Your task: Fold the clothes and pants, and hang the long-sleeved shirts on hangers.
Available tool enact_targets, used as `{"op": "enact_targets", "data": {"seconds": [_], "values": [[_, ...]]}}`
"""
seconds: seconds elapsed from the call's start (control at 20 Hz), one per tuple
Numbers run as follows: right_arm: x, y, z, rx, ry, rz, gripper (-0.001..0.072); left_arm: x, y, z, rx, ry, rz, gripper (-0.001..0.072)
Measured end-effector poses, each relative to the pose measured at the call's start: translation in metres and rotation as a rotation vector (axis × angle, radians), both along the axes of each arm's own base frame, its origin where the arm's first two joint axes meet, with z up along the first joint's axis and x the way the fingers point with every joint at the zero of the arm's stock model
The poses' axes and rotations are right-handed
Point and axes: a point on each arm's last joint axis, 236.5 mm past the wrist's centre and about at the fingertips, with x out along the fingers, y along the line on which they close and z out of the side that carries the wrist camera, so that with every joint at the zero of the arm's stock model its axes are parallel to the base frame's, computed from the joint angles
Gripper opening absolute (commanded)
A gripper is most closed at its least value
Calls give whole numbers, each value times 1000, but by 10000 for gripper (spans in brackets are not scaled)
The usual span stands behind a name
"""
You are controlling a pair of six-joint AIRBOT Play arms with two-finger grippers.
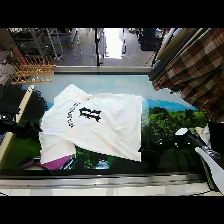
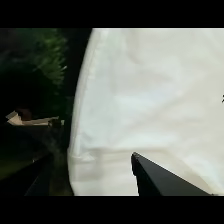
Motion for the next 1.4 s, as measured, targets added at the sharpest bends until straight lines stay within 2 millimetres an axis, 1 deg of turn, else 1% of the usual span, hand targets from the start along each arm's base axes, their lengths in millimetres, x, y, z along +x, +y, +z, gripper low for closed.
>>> {"op": "enact_targets", "data": {"seconds": [0.05,0.1,0.15,0.2,0.25,0.3,0.35,0.4,0.5,0.6,0.65,0.7,0.75,0.8,0.85,0.9,0.95,1.0,1.05,1.1,1.15,1.2,1.25,1.3,1.35,1.4], "values": [[-4,6,-1,1,-3,27,647,2,-5,-1,-22,-4,-3,461],[-7,13,-1,2,-6,53,645,2,-8,-3,-33,-3,-9,454],[-10,18,-2,3,-7,75,639,2,-10,-4,-41,-1,-11,414],[-14,24,-3,5,-6,98,574,1,-11,-6,-44,0,-15,317],[-17,29,-4,5,-3,121,379,0,-12,-7,-48,3,-20,269],[-20,31,-9,-14,-6,143,330,0,-13,-8,-51,4,-27,235],[-20,33,-12,-21,-10,152,251,-1,-14,-8,-54,6,-34,100],[-19,36,-14,-29,-18,159,158,-4,-15,-10,-56,12,-43,8],[-18,38,-16,-38,-27,164,127,-9,-18,-10,-65,28,-63,7],[-18,39,-16,-44,-37,171,35,-17,-20,-7,-80,48,-83,7],[-17,40,-13,-45,-48,172,27,-19,-21,-2,-99,51,-84,7],[-16,40,-8,-46,-64,174,18,-19,-23,7,-122,41,-80,7],[-13,41,1,-46,-92,181,18,-17,-26,20,-155,18,-73,7],[-9,41,13,-47,-129,191,18,-14,-27,36,-186,-14,-60,6],[-4,40,29,-53,-181,202,18,-8,-29,58,-232,-63,-44,6],[4,38,51,-70,-250,211,18,2,-34,91,-297,-138,-28,6],[12,36,75,-92,-322,220,18,10,-40,128,-369,-226,-17,7],[20,31,107,-126,-416,229,18,19,-46,176,-455,-344,-8,6],[28,24,142,-170,-519,229,18,23,-53,228,-539,-477,-12,7],[36,15,185,-232,-642,216,18,22,-58,290,-627,-640,-21,7],[40,6,230,-289,-767,188,18,15,-62,349,-705,-800,-29,6],[37,-5,283,-351,-908,148,18,0,-67,415,-792,-975,-41,7],[30,-14,336,-400,-1046,98,18,-22,-70,474,-874,-1137,-49,7],[15,-23,394,-439,-1204,34,18,-52,-71,535,-965,-1302,-54,7],[-5,-29,444,-464,-1345,-24,18,-87,-72,588,-1048,-1458,-54,7],[-31,-35,495,-477,-1490,-88,18,-123,-72,630,-1117,-1590,-54,7]]}}
